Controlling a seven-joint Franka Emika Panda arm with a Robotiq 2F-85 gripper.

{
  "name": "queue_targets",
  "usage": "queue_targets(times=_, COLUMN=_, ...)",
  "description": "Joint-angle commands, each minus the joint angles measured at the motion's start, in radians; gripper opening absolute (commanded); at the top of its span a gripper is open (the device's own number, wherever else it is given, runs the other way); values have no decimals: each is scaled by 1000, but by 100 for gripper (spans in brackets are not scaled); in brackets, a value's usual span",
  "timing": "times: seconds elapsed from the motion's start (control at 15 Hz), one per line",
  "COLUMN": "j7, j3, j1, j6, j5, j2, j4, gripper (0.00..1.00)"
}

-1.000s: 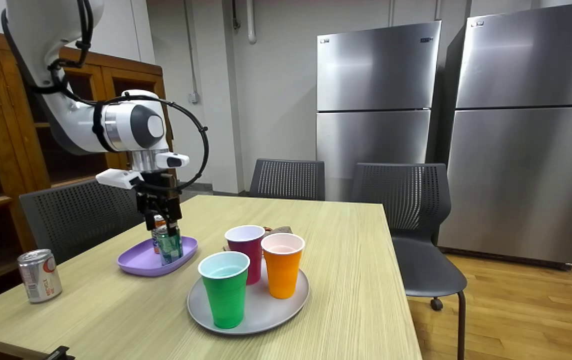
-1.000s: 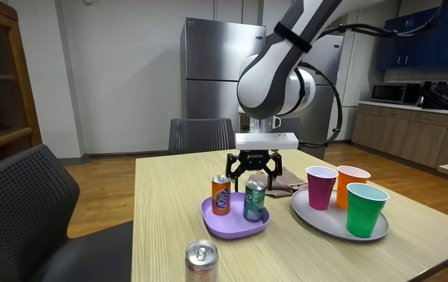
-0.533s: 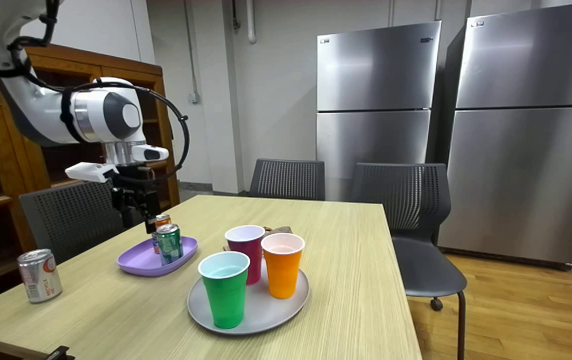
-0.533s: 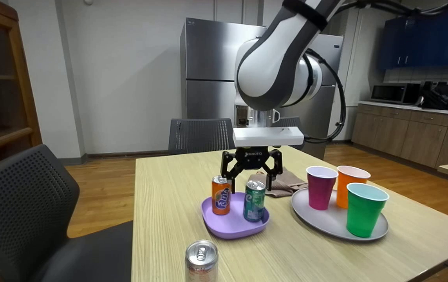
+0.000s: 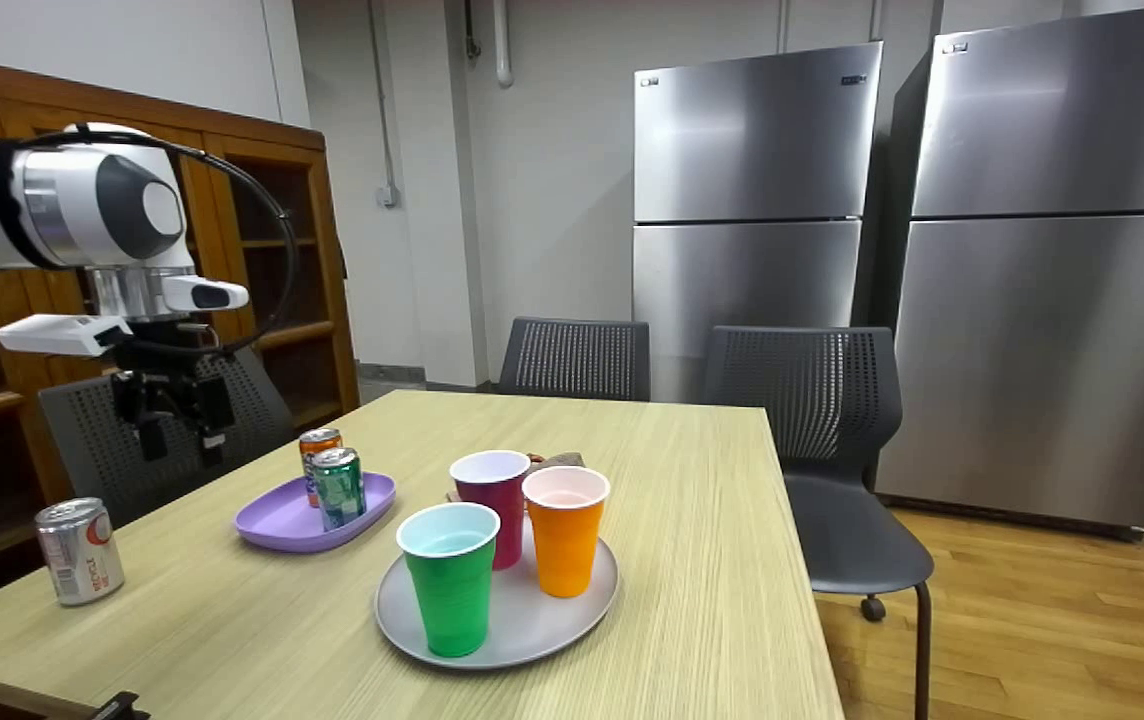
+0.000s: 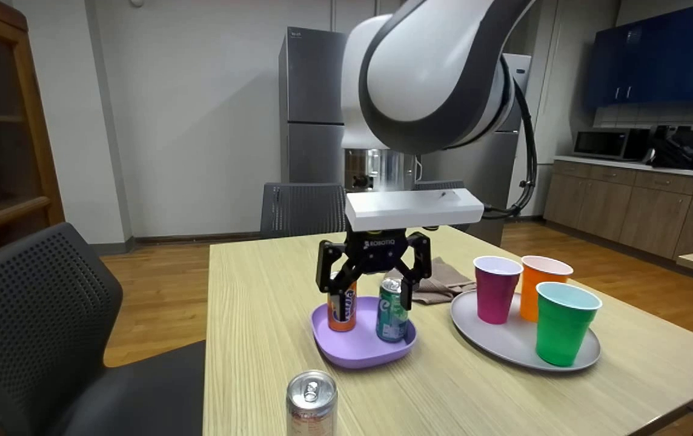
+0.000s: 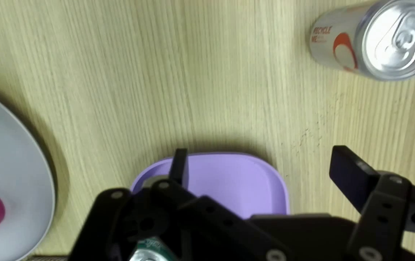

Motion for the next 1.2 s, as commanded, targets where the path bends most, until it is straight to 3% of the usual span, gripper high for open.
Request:
queue_targets(times=0.0, j7=18, j3=59, j1=21, j6=-32, j5=14, j2=-84, j4=-55, gripper=100)
queue_targets(times=0.53, j7=1, j3=177, j1=68, j6=-48, j5=24, j2=-116, j4=-72, gripper=100)
queue_targets(times=1.13, j7=3, j3=197, j1=84, j6=-76, j5=-13, j2=-114, j4=-54, gripper=100)
